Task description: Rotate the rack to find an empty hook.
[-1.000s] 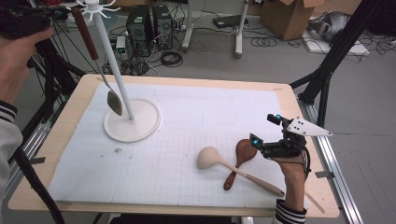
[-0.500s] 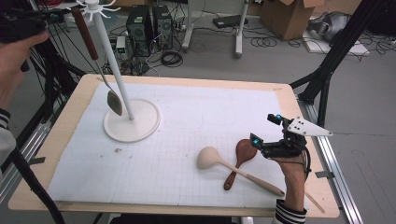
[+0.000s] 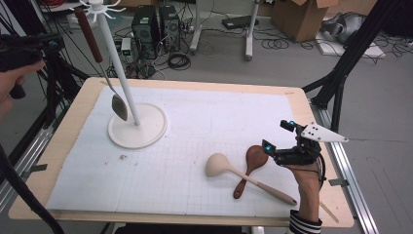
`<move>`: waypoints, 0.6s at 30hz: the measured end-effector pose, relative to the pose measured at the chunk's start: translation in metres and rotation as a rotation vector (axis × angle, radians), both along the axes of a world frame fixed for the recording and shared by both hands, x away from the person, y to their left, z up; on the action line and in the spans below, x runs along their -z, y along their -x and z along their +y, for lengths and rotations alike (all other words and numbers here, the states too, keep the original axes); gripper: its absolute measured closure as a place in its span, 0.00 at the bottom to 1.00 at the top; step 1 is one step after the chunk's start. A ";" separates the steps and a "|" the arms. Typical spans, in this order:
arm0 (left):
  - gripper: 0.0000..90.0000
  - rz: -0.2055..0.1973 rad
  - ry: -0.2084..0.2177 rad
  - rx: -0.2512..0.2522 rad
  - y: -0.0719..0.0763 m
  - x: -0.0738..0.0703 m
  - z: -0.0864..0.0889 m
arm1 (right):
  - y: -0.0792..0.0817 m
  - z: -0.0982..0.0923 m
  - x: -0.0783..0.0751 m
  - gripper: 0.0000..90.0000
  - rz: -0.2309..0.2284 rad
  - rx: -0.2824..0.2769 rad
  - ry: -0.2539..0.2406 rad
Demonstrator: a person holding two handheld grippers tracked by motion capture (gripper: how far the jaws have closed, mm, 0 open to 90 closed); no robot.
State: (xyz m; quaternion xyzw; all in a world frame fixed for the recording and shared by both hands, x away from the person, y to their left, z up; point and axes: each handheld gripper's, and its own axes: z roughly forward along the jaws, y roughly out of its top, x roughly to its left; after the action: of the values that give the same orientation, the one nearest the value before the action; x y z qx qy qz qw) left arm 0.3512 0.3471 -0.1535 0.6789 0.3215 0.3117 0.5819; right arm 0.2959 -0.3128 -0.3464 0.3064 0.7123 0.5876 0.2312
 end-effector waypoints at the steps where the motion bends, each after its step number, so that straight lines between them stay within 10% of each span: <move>1: 0.78 0.000 0.001 0.016 0.002 0.003 0.000 | 0.001 0.000 0.000 0.00 0.002 0.000 0.002; 18: 0.16 -0.006 -0.004 0.183 0.033 0.068 -0.022 | 0.002 -0.003 -0.001 0.00 0.008 -0.003 0.008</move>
State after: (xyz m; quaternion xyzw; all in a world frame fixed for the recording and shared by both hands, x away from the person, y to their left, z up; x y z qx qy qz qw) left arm 0.3187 0.3252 -0.2215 0.7055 0.2560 0.2600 0.6076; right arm 0.2937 -0.3158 -0.3459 0.3068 0.7161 0.5839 0.2285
